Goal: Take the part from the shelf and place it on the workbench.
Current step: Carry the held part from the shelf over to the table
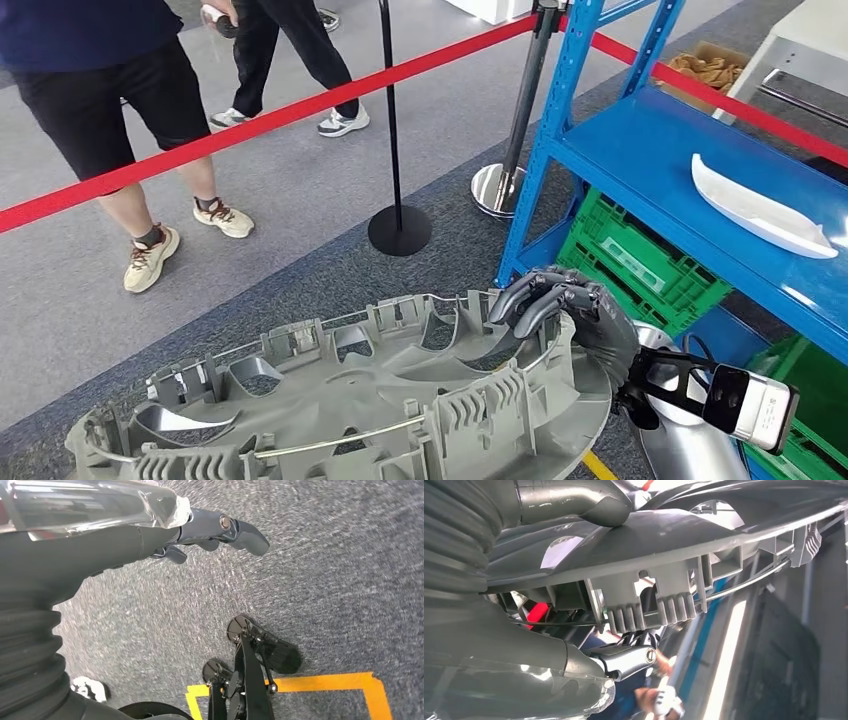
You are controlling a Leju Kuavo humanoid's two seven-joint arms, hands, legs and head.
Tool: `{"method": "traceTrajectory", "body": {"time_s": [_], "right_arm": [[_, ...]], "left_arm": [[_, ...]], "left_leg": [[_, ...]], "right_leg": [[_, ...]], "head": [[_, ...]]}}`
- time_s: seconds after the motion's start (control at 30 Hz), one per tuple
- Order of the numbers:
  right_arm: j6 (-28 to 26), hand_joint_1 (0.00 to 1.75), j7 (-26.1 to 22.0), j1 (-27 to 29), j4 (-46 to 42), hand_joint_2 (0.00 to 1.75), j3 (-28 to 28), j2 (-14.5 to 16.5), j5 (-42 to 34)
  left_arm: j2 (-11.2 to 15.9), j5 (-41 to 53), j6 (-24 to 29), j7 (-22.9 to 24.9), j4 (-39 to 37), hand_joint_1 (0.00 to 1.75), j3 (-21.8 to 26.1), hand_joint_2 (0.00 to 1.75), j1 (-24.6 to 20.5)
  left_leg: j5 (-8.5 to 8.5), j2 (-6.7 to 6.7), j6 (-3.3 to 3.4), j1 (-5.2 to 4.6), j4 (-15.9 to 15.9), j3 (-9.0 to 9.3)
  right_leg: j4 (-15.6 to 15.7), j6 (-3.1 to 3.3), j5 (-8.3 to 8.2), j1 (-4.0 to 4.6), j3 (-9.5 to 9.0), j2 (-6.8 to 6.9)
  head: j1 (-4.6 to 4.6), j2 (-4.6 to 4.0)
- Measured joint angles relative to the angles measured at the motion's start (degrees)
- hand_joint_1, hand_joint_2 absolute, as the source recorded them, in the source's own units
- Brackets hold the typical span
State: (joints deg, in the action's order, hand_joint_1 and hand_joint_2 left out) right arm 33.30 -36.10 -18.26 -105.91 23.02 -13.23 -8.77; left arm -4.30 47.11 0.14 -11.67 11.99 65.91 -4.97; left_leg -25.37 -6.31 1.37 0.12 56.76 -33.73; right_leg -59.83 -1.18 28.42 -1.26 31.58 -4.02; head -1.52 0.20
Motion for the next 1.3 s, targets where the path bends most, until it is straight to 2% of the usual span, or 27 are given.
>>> {"method": "traceTrajectory", "body": {"time_s": [0.03,0.07,0.1,0.13,0.2,0.27,0.33,0.37,0.4,0.43,0.47,0.53,0.57,0.63,0.7,0.77,0.83,0.87,0.9,0.93,1.0,1.07,1.1,1.13,1.2,1.27,1.3], "right_arm": [[-0.3,1.75,-0.1,-0.2,0.1,1.75,0.2,-0.1,0.2],[-0.7,1.75,-0.1,-0.4,0.1,1.75,0.3,-0.3,0.6],[-1.2,1.75,-0.1,-0.5,0.1,1.75,0.4,-0.4,1.0],[-1.6,1.75,-0.1,-0.6,0.1,1.75,0.5,-0.6,1.5],[-2.2,1.75,-0.1,-0.8,-0.1,1.75,0.5,-1.0,2.2],[-2.5,1.75,0.0,-0.8,-0.6,1.75,0.4,-1.5,2.4],[-2.5,1.75,0.2,-0.7,-1.1,1.75,0.4,-1.9,2.4],[-2.4,1.75,0.3,-0.7,-1.3,1.75,0.4,-2.1,2.3],[-2.2,1.75,0.3,-0.7,-1.5,1.75,0.4,-2.3,2.1],[-2.0,1.75,0.3,-0.7,-1.9,1.75,0.4,-2.6,1.9],[-1.9,1.75,0.3,-0.7,-2.2,1.75,0.4,-2.9,1.7],[-2.0,1.75,0.0,-0.6,-3.1,1.75,0.4,-4.0,1.4],[-2.1,1.75,-0.3,-0.3,-3.6,1.75,0.3,-4.6,1.4],[-2.5,1.75,-1.1,0.7,-4.8,1.75,0.1,-5.7,1.8],[-2.7,1.75,-1.7,2.3,-6.1,1.75,-0.5,-6.5,2.2],[-2.7,1.75,-2.0,4.0,-7.1,1.75,-1.1,-7.2,2.5],[-2.3,1.75,-2.3,5.5,-7.7,1.75,-1.7,-7.6,2.6],[-2.0,1.75,-2.4,6.1,-7.9,1.75,-2.0,-7.8,2.6],[-1.5,1.75,-2.5,6.5,-8.0,1.75,-2.3,-7.8,2.6],[-1.0,1.75,-2.6,6.8,-8.2,1.75,-2.7,-7.9,2.5],[0.1,1.75,-2.7,6.9,-8.4,1.75,-3.5,-8.0,2.0],[1.1,1.75,-2.2,6.7,-8.5,1.75,-4.1,-8.1,1.3],[1.4,1.75,-1.7,6.4,-8.5,1.75,-4.2,-8.1,1.0],[1.5,1.75,-1.1,6.0,-8.5,1.75,-4.3,-8.1,0.7],[1.4,1.75,-0.2,5.3,-8.5,1.75,-4.3,-8.1,0.6],[1.1,1.75,0.1,5.1,-8.5,1.75,-4.2,-8.1,0.8],[1.0,1.75,0.1,5.1,-8.5,1.75,-4.1,-8.1,0.9]], "left_arm": [[0.0,-0.1,0.1,0.0,0.0,0.0,0.1,1.75,0.0],[0.0,-0.2,0.0,0.1,0.0,0.0,0.2,1.75,0.1],[0.0,-0.3,0.0,0.2,0.0,0.0,0.2,1.75,0.3],[0.1,-0.2,-0.3,0.3,-0.1,0.0,0.3,1.75,0.5],[0.2,0.1,-0.6,0.7,-0.1,0.0,0.3,1.75,0.7],[0.2,0.1,-0.6,1.2,-0.2,0.0,0.4,1.75,0.6],[0.2,-0.3,-0.2,1.7,-0.2,0.0,0.5,1.75,0.6],[0.2,-0.5,0.0,1.8,-0.2,0.0,0.7,1.75,0.7],[0.2,-0.8,0.2,1.8,-0.2,0.0,0.9,1.75,0.8],[0.2,-1.2,0.3,1.6,-0.2,0.0,1.1,1.75,0.9],[0.2,-1.6,0.4,1.4,-0.2,0.0,1.4,1.75,0.9],[0.1,-2.1,0.4,1.0,-0.1,0.0,2.0,1.75,0.8],[0.1,-2.3,0.5,1.0,-0.1,0.0,2.2,1.75,0.8],[0.1,-2.6,0.9,1.1,-0.1,0.0,2.7,1.75,1.0],[0.1,-2.8,1.3,1.4,-0.1,0.0,3.2,1.75,1.1],[0.1,-2.8,1.4,1.5,-0.1,0.0,3.5,1.75,1.1],[0.0,-2.8,1.4,1.5,-0.1,0.0,3.6,1.75,1.0],[0.0,-2.8,1.4,1.4,-0.1,0.0,3.7,1.75,1.0],[0.0,-2.9,1.3,1.3,-0.1,0.0,3.8,1.75,1.1],[-0.1,-2.9,1.1,1.1,-0.1,0.0,3.9,1.75,1.1],[-0.1,-3.1,0.5,0.6,-0.1,0.0,4.1,1.75,1.0],[-0.1,-3.2,-0.4,-0.1,0.0,0.0,4.2,1.75,1.1],[0.0,-3.2,-0.9,-0.4,0.0,0.0,4.2,1.75,1.1],[-0.1,-3.2,-1.3,-0.7,0.0,0.0,4.3,1.75,1.2],[-0.1,-3.0,-1.9,-1.1,0.0,0.0,4.3,1.75,1.2],[-0.2,-2.6,-2.1,-1.2,0.0,0.0,4.3,1.75,1.0],[-0.2,-2.5,-2.1,-1.2,0.0,0.0,4.3,1.75,0.9]], "left_leg": [[0.1,-0.76,-0.36,0.06,0.1,-0.35],[0.26,-1.48,-0.8,0.16,0.2,-0.7],[0.45,-2.23,-1.21,0.34,0.1,-0.98],[0.43,-2.13,-1.54,0.39,0.3,-1.29],[-1.22,0.77,-2.06,0.22,3.0,-2.84],[-4.81,4.64,-2.43,0.13,10.0,-6.3],[-6.93,5.8,-2.63,0.29,16.4,-9.41],[-6.58,5.97,-2.65,0.36,16.8,-9.54],[-5.26,6.22,-2.59,0.41,14.7,-8.36],[-3.49,7.04,-2.45,0.38,10.7,-6.12],[-2.18,8.53,-2.23,0.17,6.5,-3.7],[-0.96,10.51,-1.54,-0.27,1.3,-0.61],[-1.08,10.57,-1.2,-0.49,0.7,-0.32],[-0.9,9.02,-0.53,-0.39,0.7,-0.41],[-0.65,7.59,0.17,-0.06,0.4,-0.34],[-0.55,6.16,0.63,0.05,0.4,-0.31],[-0.54,4.53,0.78,-0.01,0.4,-0.34],[-0.53,3.67,0.79,-0.02,0.5,-0.33],[-0.53,2.79,0.77,0.0,0.5,-0.3],[-0.56,1.96,0.7,0.04,0.7,-0.28],[-0.67,0.38,0.28,0.01,1.1,-0.47],[-0.61,-0.87,-0.42,-0.01,1.3,-0.92],[-0.47,-1.42,-0.78,0.05,1.3,-1.12],[-0.39,-1.47,-1.06,0.16,1.3,-1.26],[-1.62,1.06,-1.54,0.07,3.1,-2.36],[-5.07,4.66,-1.87,-0.04,9.4,-5.49],[-6.84,5.44,-1.98,0.01,13.5,-7.48]], "right_leg": [[1.8,0.04,-0.34,-0.04,-0.72,-1.03],[2.1,0.14,-0.15,0.05,-0.8,-1.14],[2.1,0.36,-0.26,0.14,-0.83,-0.41],[2.2,0.64,-0.38,0.16,-0.93,0.37],[2.4,1.23,-0.6,0.05,-1.17,2.11],[2.4,1.52,-0.58,0.18,-1.13,3.89],[2.4,1.59,-0.51,0.32,-1.05,5.72],[2.4,1.58,-0.46,0.34,-1.06,6.58],[2.4,1.52,-0.39,0.34,-1.11,7.38],[2.4,1.41,-0.28,0.36,-1.24,8.1],[2.4,1.2,-0.1,0.51,-1.37,8.75],[2.4,0.68,0.27,0.8,-1.65,9.92],[2.4,0.41,0.42,0.92,-1.78,10.52],[2.4,-0.17,0.78,0.8,-2.11,11.3],[0.1,-0.71,2.56,0.59,-1.35,9.01],[-6.9,-0.93,6.17,0.49,1.87,5.54],[-14.1,-0.95,8.5,0.5,5.62,4.35],[-15.0,-0.88,8.08,0.5,6.31,4.2],[-13.3,-0.78,6.54,0.45,5.81,4.06],[-9.6,-0.69,4.29,0.34,4.24,3.58],[-1.7,-0.63,1.07,-0.02,0.81,1.35],[1.2,-0.42,0.42,-0.04,-0.43,0.23],[1.3,-0.14,0.3,0.1,-0.48,0.82],[1.3,0.2,0.16,0.12,-0.54,1.44],[1.5,0.91,-0.08,0.07,-0.69,2.85],[1.5,1.32,-0.12,0.19,-0.61,4.42],[1.5,1.41,-0.1,0.3,-0.54,5.26]], "head": [[-0.01,0.0],[-0.03,0.0],[-0.02,0.0],[-0.02,0.0],[-0.42,0.0],[-0.83,-0.01],[-0.84,-0.01],[-0.86,-0.01],[-0.85,-0.01],[-0.88,-0.01],[-0.87,-0.01],[-0.78,0.0],[-0.72,0.0],[-0.67,0.0],[-0.53,0.0],[-0.3,0.0],[-0.21,0.0],[-0.22,0.0],[-0.22,0.0],[-0.21,0.0],[-0.23,0.0],[-0.28,0.0],[-0.3,0.0],[-0.31,0.0],[-0.5,0.0],[-0.76,0.0],[-0.82,0.0]]}}
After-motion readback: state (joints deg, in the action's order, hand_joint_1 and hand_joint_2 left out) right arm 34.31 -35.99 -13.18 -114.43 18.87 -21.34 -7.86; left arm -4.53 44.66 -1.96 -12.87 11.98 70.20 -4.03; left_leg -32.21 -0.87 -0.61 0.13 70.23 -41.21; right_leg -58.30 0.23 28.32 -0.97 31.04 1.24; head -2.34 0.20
